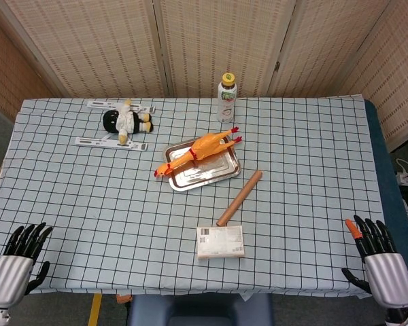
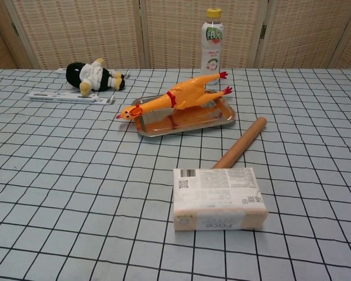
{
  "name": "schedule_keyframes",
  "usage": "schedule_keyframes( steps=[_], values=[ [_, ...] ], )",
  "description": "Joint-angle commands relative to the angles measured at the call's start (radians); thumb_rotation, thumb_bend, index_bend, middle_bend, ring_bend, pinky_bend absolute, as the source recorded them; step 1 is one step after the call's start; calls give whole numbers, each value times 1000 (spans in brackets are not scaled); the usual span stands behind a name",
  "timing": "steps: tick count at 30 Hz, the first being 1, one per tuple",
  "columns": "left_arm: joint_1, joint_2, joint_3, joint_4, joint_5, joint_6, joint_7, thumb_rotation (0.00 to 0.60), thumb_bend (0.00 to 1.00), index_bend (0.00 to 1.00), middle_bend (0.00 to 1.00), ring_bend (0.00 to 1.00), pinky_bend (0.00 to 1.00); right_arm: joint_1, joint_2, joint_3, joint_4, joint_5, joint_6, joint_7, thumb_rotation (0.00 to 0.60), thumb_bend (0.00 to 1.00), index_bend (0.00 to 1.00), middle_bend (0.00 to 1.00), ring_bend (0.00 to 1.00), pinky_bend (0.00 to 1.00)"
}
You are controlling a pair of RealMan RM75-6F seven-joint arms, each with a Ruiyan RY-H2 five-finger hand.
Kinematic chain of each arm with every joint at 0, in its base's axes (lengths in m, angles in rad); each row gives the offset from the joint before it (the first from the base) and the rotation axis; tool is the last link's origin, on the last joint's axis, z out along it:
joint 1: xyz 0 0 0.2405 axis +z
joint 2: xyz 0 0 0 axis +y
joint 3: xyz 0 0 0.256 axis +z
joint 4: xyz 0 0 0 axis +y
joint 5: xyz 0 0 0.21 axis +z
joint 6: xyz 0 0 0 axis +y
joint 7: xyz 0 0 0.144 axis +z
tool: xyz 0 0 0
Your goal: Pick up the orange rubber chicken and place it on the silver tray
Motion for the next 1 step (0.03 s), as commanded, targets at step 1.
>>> schedule_keyframes(
  steps=[1],
  values=[
    [27, -5, 7, 3, 62, 27, 22, 600, 460, 0, 0, 0, 34, -22, 8, -2, 3, -23, 23, 25, 600, 49, 0, 0, 0, 0]
  ],
)
